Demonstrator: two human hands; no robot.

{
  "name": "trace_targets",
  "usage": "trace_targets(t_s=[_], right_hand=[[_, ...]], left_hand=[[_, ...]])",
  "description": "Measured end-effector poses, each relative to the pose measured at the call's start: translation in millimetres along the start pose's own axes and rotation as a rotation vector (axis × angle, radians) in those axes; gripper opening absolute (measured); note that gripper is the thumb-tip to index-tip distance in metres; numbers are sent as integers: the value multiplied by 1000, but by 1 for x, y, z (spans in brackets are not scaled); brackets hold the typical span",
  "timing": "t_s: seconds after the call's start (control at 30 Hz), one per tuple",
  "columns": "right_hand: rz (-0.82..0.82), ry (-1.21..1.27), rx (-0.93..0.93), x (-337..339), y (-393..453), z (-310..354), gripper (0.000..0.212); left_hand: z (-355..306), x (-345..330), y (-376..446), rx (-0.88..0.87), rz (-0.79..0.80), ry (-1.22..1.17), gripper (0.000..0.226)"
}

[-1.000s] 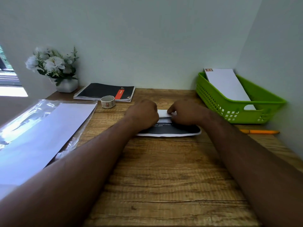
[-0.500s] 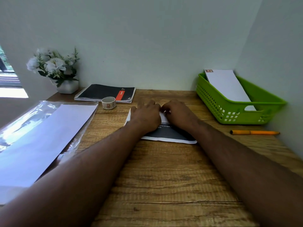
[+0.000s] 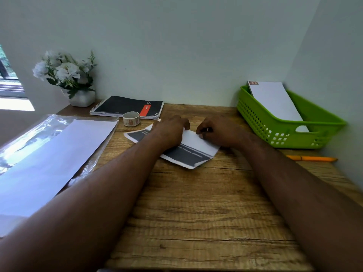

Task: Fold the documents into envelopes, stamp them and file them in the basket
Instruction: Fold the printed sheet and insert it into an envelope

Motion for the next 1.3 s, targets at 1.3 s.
trace_targets(t_s=[1.3], right_hand=[[41, -109, -192, -25, -4, 16, 26]], left_hand=[[-22, -3, -5, 28, -216, -51, 22]])
Point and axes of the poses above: each hand's wrist, its own y-axis towards the middle knuckle, its own x-axis out of the back of the hand, z = x × y, the point moved 2 cm from there along y, towards the middle knuckle, and after that the axes turned 14 degrees about y, right-handed, at the moved point
